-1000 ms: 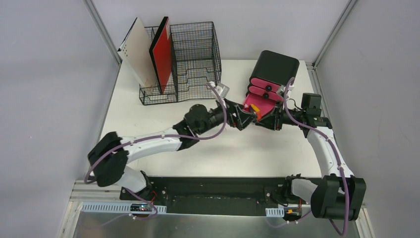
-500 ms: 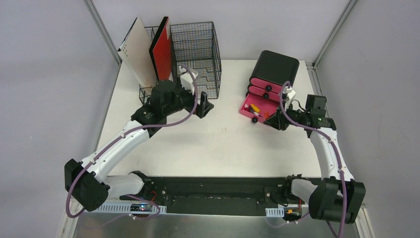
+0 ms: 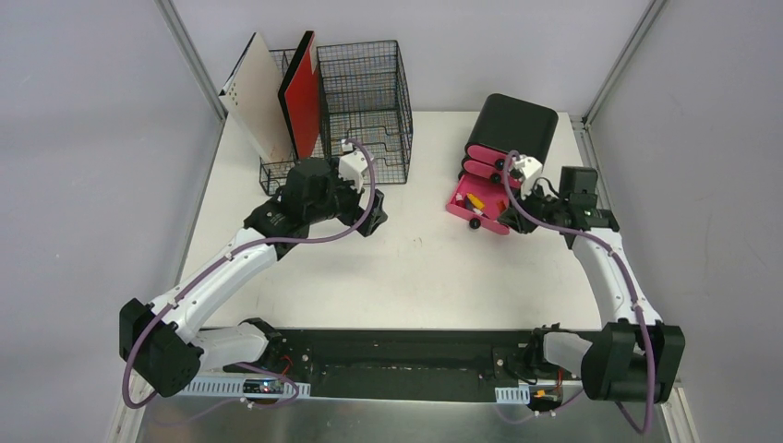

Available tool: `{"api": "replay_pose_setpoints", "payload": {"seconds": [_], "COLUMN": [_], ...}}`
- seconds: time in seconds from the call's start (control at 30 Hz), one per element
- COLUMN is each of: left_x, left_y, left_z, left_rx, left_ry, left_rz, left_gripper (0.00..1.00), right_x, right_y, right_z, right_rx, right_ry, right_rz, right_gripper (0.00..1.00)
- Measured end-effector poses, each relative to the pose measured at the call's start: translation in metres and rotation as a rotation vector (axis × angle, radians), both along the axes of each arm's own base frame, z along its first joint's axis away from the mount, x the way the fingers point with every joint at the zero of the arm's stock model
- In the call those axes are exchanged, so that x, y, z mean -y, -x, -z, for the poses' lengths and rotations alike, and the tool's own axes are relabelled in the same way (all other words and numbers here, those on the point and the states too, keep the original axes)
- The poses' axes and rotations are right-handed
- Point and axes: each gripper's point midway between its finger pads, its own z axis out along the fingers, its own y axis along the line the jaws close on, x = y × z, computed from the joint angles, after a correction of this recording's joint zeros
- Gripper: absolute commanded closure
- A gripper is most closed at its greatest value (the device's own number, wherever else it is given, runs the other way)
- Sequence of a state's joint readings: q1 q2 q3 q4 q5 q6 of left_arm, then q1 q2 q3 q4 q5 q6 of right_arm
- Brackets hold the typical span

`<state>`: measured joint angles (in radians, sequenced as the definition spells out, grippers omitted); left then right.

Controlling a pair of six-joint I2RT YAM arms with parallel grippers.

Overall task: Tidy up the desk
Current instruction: Place the stationery in the drawer.

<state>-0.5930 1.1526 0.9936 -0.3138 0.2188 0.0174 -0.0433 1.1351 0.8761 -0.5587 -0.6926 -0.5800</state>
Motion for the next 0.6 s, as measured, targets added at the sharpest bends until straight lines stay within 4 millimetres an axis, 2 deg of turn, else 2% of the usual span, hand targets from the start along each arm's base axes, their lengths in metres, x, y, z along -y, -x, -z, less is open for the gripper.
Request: {"api": "replay_pose_setpoints", "payload": {"seconds": [0.2, 0.43, 0.47, 0.53, 0.6], "left_x": [-0.003, -0.004, -0.004, -0.004, -0.004], "left_y": [0.001, 0.002, 0.002, 0.002, 0.002], "left_z": [-0.007, -0.006, -0.006, -0.006, -0.006], "left_rx": [0.015, 0.017, 0.017, 0.019, 0.021], "left_ry": [0.010, 0.004, 0.003, 0.000, -0.002], "left_rz": [-0.001, 0.002, 0.002, 0.004, 0.005], "left_gripper": [0.01, 0.01, 0.01, 0.01, 0.01], "right_x": [-0.013, -0.016, -0.016, -0.014, -0.010], "right_y": [-0.026, -0.050, -0.053, -0.059, -0.063], "right_z": [0.002, 0.010, 0.012, 0.017, 0.024], "right_rx": [0.011, 0.001, -0.001, -0.009, -0.027], "right_ry": [0.139, 0.267, 0.284, 0.315, 0.341], "right_rz": [-0.044, -0.043, -0.037, -0.021, 0.000], "right_gripper": [0.98, 0.92, 0.88, 0.73, 0.51]}}
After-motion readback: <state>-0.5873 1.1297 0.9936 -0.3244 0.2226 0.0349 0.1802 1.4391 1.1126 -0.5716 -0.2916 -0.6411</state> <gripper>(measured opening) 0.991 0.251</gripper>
